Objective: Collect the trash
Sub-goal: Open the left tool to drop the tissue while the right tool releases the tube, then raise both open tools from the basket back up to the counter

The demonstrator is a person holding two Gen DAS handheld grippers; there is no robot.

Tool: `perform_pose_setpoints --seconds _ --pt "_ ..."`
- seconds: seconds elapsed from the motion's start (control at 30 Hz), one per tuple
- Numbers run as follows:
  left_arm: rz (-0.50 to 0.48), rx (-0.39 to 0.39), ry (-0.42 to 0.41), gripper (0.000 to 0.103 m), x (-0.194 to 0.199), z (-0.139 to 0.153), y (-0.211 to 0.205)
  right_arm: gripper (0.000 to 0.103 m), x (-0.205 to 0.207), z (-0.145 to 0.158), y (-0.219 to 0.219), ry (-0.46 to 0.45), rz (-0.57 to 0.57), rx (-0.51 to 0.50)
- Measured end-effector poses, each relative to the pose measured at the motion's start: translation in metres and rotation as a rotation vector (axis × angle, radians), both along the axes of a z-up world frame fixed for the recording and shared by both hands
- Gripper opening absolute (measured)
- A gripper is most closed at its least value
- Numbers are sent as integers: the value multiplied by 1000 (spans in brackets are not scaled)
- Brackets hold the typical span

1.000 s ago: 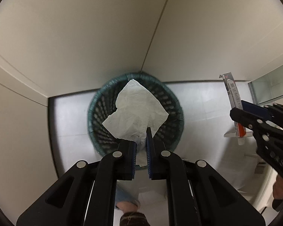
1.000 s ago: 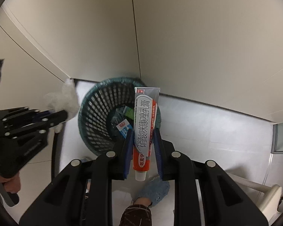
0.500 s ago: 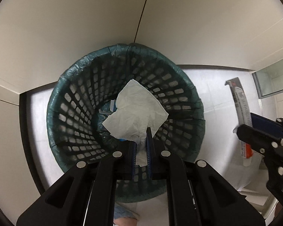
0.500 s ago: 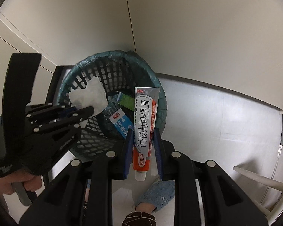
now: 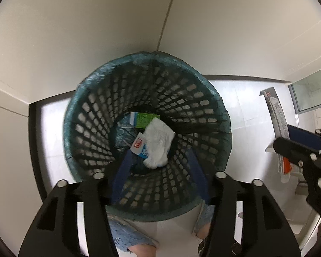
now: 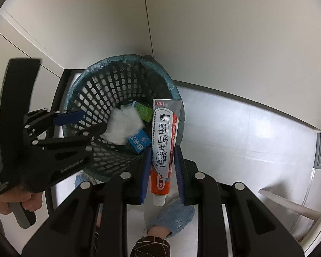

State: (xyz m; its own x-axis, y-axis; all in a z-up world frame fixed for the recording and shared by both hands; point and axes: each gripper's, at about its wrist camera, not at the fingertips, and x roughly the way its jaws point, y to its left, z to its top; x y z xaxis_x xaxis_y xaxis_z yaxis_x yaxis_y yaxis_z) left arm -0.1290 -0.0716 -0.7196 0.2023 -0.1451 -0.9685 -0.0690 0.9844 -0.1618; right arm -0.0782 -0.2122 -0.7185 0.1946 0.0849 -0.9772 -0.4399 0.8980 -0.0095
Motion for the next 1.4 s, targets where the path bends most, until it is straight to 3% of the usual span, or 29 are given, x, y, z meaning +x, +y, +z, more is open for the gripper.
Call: perform_pose_setpoints --seconds 0.27,0.53,1.0,1.27,1.4 --pt "60 29 -22 78 -21 26 31 21 2 6 19 -22 27 56" --pt "134 76 -56 94 -31 44 75 21 13 -14 55 7 13 113" --pt "128 105 -47 97 -32 50 102 22 20 -56 74 39 -33 83" --pt "122 102 -43 97 -34 51 100 51 19 -50 72 24 -17 75" --pt "129 96 -43 97 -35 55 100 77 15 -29 64 -8 -11 87"
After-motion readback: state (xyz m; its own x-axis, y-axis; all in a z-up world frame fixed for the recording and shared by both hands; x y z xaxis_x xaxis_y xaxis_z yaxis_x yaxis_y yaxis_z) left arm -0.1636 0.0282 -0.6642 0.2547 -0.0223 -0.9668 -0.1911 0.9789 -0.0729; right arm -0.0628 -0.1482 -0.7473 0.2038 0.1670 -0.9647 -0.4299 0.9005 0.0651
